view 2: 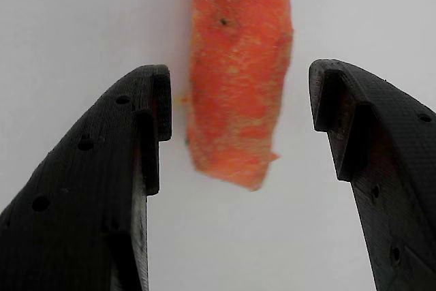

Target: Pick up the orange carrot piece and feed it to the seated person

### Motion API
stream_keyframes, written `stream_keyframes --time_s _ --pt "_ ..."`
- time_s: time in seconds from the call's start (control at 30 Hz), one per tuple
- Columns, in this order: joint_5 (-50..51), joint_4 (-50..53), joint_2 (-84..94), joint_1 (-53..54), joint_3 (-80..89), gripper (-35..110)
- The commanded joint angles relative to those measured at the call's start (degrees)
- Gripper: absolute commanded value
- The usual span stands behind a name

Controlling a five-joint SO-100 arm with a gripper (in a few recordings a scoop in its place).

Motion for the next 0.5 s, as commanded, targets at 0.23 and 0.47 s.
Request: stream_keyframes --time_s 0.23,0.47 --pt "-0.44 0.00 2.64 1.05 3.52 14" --pt "-0.44 0.00 2.64 1.32 4.22 12"
